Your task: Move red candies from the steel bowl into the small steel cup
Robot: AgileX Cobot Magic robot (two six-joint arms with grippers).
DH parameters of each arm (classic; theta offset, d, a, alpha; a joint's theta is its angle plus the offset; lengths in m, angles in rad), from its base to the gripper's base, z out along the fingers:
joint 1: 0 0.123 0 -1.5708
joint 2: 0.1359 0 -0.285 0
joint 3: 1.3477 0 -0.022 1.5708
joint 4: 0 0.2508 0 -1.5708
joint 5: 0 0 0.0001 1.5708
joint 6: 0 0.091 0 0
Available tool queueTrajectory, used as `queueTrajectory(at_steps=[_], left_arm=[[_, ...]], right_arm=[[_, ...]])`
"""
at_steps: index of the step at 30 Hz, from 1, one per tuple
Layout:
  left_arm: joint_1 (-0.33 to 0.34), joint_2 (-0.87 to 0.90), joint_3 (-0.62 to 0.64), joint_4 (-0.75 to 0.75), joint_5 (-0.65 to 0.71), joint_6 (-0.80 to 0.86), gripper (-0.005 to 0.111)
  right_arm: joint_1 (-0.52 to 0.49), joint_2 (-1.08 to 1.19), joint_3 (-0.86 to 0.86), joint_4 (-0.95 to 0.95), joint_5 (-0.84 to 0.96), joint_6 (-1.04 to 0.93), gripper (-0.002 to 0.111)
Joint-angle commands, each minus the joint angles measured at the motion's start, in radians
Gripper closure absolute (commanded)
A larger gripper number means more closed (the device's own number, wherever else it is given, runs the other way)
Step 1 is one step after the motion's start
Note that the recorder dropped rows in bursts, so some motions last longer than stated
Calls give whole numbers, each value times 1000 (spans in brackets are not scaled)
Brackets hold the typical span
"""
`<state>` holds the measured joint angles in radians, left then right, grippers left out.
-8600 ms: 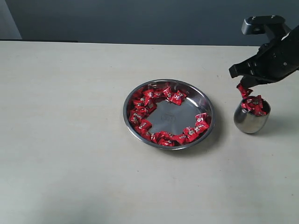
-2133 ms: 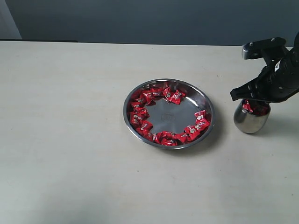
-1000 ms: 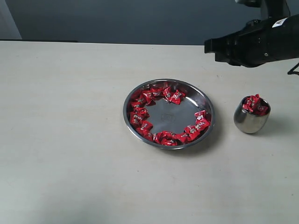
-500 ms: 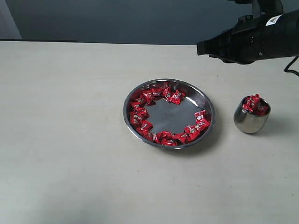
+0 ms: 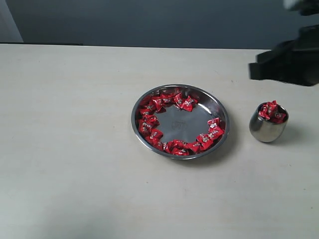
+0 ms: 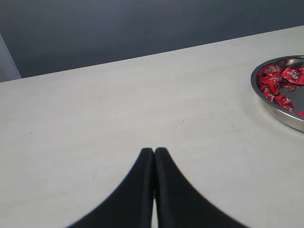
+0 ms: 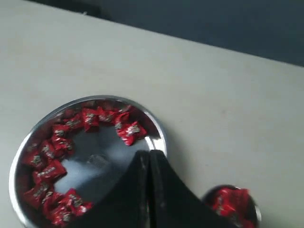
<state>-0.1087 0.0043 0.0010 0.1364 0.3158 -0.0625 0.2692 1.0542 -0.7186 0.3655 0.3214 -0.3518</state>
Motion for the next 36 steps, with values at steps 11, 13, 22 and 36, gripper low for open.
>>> queueTrajectory(at_steps=[11,13,22,36], left_arm=[[-3,-4,-1,-1,-6,-6,106],[-3,-4,-1,-1,-6,-6,106],[-3,-4,-1,-1,-6,-6,106],[-3,-4,-1,-1,-6,-6,106]], right_arm=[[-401,-733,563,19,-92,-12,108],[-401,-778,600,23,-92,-12,108],[-398,-962,704,74,-82,-8,108],[-400,-1054,719,-248,-16,312,108]])
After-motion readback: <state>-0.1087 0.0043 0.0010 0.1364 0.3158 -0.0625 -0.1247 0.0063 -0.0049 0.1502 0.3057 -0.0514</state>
